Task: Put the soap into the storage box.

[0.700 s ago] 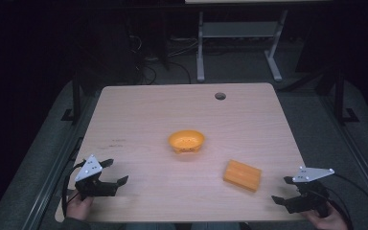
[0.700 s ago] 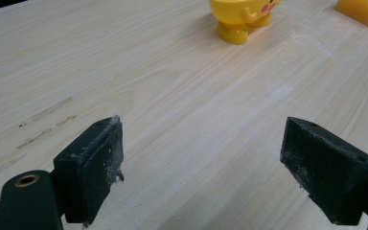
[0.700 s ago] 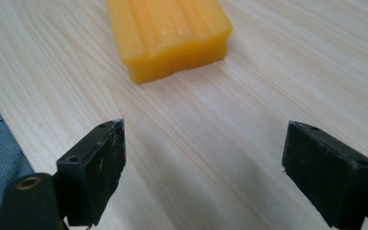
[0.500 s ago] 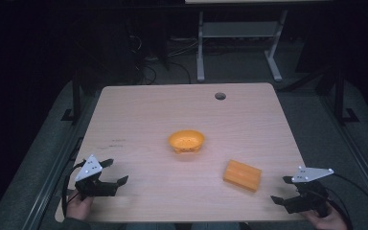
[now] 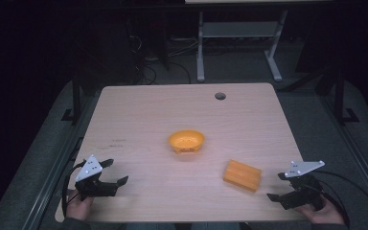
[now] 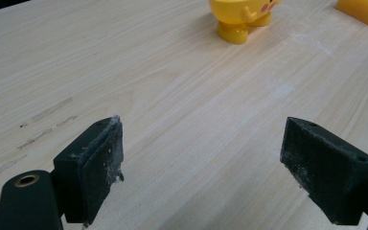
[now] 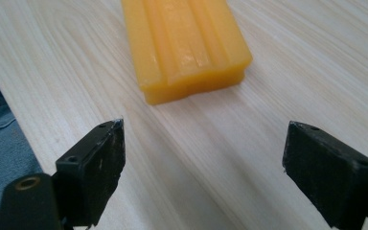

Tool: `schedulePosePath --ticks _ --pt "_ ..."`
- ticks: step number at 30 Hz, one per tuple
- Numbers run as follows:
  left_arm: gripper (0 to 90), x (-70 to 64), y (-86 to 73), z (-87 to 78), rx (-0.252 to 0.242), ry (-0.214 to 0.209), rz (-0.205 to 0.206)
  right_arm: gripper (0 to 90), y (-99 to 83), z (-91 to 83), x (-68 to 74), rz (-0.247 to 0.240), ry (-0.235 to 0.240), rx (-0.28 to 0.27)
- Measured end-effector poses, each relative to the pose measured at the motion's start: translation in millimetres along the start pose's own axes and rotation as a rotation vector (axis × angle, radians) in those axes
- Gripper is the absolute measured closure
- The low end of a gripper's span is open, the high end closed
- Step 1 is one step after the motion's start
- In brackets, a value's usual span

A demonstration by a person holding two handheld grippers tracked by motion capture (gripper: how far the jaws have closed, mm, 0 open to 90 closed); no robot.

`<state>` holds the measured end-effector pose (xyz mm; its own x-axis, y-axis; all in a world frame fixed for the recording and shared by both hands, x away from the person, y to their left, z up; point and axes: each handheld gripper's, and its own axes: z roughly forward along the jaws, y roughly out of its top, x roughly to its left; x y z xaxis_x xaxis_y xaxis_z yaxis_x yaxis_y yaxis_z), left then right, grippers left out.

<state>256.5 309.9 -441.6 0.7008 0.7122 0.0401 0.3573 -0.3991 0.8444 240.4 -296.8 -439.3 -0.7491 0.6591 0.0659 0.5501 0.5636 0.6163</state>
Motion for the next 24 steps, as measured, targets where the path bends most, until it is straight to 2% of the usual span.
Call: schedulePosePath --ticks 5,9,14,24 --pt "14.3 -0.1 0.1 -0.1 -0.007 0.001 -0.009 14.1 11.4 0.8 -0.1 -0.019 0.004 0.027" --pt "14.3 0.3 0.3 0.1 -0.003 0.000 -0.001 14.1 21.1 1.6 0.8 -0.041 0.014 0.032" --pt "14.3 0.4 -0.4 -1.0 -0.010 0.002 -0.016 14.1 33.1 3.0 1.0 -0.068 0.020 0.042" --pt "14.3 0.4 0.0 -0.8 -0.020 0.000 -0.019 14.1 57.4 11.6 3.0 -0.114 0.044 0.072"
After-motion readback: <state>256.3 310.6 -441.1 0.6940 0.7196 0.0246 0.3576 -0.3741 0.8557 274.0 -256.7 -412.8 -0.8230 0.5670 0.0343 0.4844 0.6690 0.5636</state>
